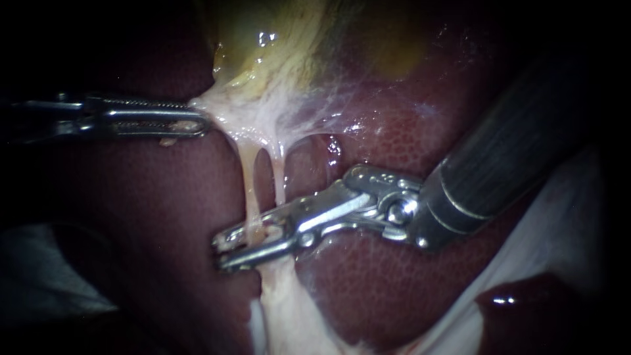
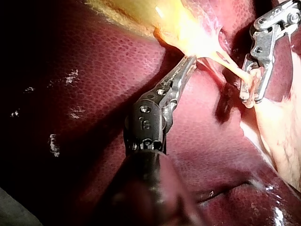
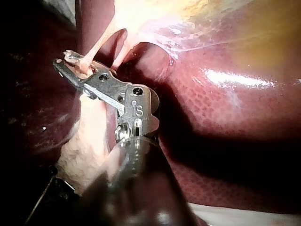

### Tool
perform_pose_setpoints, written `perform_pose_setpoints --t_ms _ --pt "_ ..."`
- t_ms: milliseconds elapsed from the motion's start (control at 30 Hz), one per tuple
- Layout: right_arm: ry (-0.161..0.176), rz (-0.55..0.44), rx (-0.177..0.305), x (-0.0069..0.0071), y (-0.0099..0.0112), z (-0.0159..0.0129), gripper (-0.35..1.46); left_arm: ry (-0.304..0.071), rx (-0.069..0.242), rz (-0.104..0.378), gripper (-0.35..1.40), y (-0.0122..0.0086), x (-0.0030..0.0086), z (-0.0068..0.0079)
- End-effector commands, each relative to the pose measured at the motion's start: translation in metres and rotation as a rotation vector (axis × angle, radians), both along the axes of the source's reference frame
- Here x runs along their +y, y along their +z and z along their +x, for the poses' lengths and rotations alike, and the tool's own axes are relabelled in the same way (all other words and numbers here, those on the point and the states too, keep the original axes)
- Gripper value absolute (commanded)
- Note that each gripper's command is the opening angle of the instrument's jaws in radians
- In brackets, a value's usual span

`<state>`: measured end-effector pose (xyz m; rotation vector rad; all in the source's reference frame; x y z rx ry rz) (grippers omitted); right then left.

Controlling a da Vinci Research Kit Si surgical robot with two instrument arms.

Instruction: Clipping second clip left tube

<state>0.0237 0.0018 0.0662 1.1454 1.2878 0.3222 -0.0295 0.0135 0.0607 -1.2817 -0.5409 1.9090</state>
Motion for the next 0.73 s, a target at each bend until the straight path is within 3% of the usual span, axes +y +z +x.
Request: perform_pose_setpoints --t_ms 33,200,267,333,733 --pt "0.001 0.001 -0.001 0.0001 -0.0001 0.0 -0.15 0.0 0.0 0.0 -0.35 0.0 0.0 0.0" --pt "0.006 0.002 -0.003 0.0003 -0.0002 -0.0002 -0.35 0.0 0.0 0.0 -0.35 0.0 0.0 0.0" --pt "0.006 0.016 -0.013 0.0003 -0.0002 -0.0003 -0.35 0.0 0.0 0.0 -0.35 0.0 0.0 0.0" --pt "0.027 0.034 -0.035 0.0003 -0.0003 -0.0006 -0.35 0.0 0.0 0.0 -0.35 0.0 0.0 0.0" --pt "0.026 0.035 -0.037 0.0006 -0.0004 -0.001 -0.35 0.0 0.0 0.0 -0.35 0.0 0.0 0.0"
